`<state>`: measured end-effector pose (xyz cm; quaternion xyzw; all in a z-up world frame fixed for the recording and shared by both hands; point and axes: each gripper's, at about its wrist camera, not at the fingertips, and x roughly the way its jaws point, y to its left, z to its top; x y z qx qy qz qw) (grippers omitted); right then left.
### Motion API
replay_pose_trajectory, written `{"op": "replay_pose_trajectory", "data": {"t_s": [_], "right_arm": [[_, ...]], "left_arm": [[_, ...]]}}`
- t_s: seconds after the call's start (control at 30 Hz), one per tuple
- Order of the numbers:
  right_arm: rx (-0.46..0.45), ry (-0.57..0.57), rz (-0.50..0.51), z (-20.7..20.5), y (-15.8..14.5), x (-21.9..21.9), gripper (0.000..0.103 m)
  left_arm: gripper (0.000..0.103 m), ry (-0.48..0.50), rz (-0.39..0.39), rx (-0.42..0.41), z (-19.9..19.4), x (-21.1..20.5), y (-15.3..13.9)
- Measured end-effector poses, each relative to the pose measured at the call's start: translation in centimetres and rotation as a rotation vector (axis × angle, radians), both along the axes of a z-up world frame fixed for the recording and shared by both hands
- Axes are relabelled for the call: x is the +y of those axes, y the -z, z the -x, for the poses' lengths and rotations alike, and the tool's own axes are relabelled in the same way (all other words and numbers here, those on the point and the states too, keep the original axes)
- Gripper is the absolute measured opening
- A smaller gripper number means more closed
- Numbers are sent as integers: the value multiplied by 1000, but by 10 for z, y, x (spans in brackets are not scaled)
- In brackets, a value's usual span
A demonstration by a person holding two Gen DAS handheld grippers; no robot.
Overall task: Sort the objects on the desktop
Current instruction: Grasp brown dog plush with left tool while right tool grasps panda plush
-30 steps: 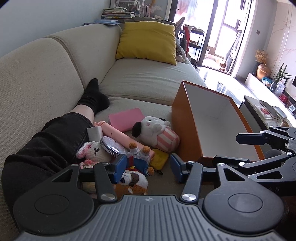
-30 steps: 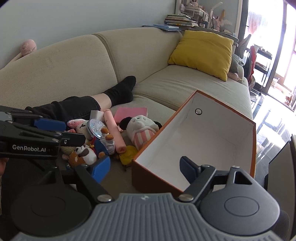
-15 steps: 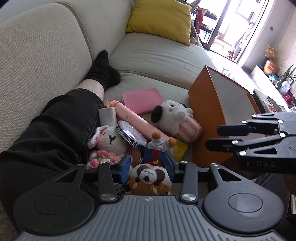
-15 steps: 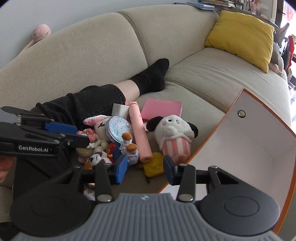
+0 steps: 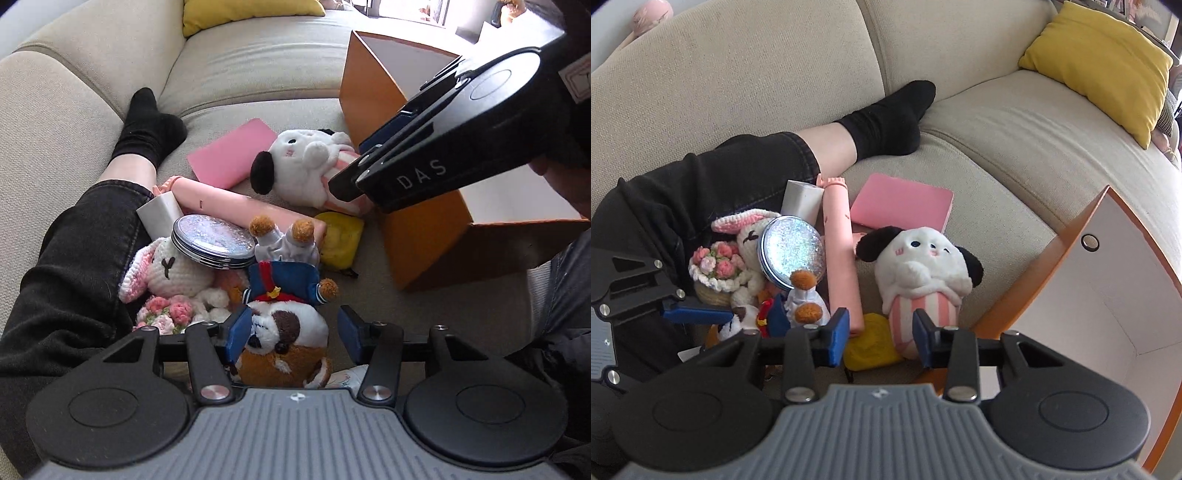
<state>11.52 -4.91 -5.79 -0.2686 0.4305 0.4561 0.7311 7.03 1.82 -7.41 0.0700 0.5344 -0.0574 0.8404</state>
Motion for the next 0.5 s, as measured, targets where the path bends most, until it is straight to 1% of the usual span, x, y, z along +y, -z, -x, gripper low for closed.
{"op": "replay_pose_trajectory", "data": {"t_s": [0.07,0.2,0.33,0.4,0.5], "right_arm": [[6,-3,4,-3,2,1,41],[12,-5,11,-5,5,1,41],[7,-18,12,-5,6,1,41],[4,-23,14,-5,6,1,41],[1,-27,20,-7,5,2,41]], "left_arm": [[59,9,-48,10,-3,-4,6],[64,52,-129,15,-5,-15,17],[64,81,-178,10,-7,-19,25],[61,91,-180,1,-7,-18,26],[56,78,-132,-15,-5,-10,18]]}}
